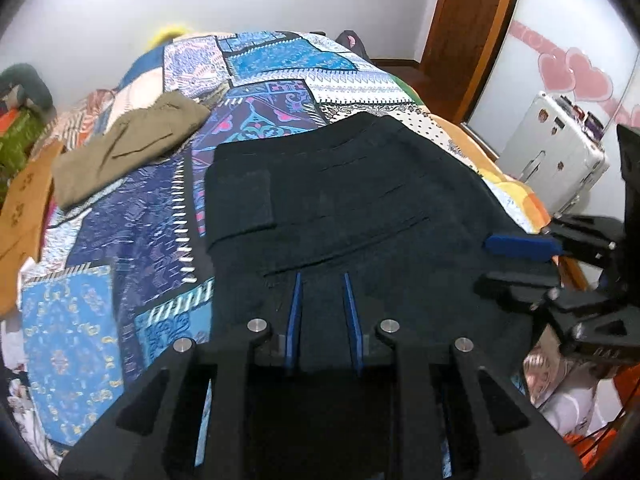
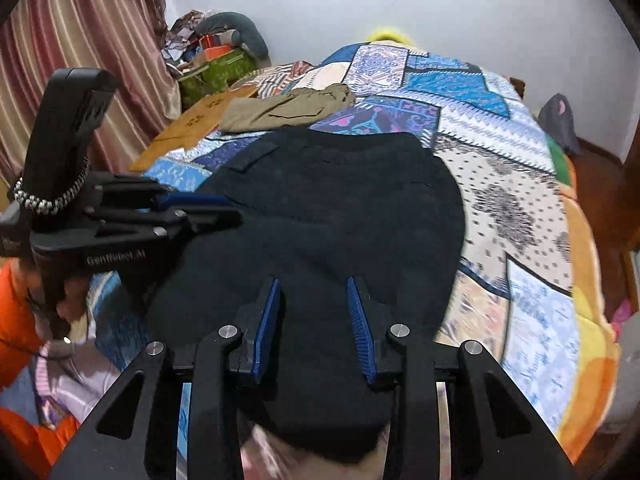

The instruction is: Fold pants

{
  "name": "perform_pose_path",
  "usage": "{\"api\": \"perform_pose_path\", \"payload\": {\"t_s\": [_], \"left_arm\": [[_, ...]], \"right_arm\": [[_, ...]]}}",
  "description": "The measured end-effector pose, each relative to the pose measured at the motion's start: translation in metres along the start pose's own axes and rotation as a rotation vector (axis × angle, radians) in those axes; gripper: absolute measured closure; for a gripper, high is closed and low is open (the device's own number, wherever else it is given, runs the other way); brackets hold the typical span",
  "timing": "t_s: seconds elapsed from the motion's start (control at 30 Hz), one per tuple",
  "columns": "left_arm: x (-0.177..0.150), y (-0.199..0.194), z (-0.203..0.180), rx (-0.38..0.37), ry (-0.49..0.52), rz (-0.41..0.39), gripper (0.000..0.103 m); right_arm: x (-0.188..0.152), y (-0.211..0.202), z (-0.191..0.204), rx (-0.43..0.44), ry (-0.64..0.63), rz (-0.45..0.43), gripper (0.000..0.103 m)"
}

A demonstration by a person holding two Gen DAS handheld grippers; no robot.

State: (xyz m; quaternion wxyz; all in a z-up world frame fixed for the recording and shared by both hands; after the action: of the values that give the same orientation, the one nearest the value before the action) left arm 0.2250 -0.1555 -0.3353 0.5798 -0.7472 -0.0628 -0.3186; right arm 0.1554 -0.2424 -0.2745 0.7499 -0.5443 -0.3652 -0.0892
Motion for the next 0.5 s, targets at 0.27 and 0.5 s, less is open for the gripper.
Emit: {"api": "perform_pose_path", "payload": {"t_s": [0.27,0.5], "left_arm": [[-0.023,-0.024,0.006,0.026,0.011,-0.029,0.08],[-0.028,-0.047,0.027,0.111,-0.02,-0.055,0.07]], "right_arm": [[-0.015,-0.022,-0.003,-0.044,0.002,0.014,0.073],[-0.02,-0.039,-0.02,-0.119,0.037,0.019,0.064]]}}
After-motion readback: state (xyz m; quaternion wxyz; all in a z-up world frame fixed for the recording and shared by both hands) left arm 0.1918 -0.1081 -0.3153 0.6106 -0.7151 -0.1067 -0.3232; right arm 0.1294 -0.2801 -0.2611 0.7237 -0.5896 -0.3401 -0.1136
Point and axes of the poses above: each gripper's, at about its wrist camera, not at the fingertips, and y roughly the way its jaws point, z to its left, x to its top, the point moved 10 cm from there along y, roughly the way its jaws point, and after that the axes turned 6 degrees about -y, right-handed, at the moved point
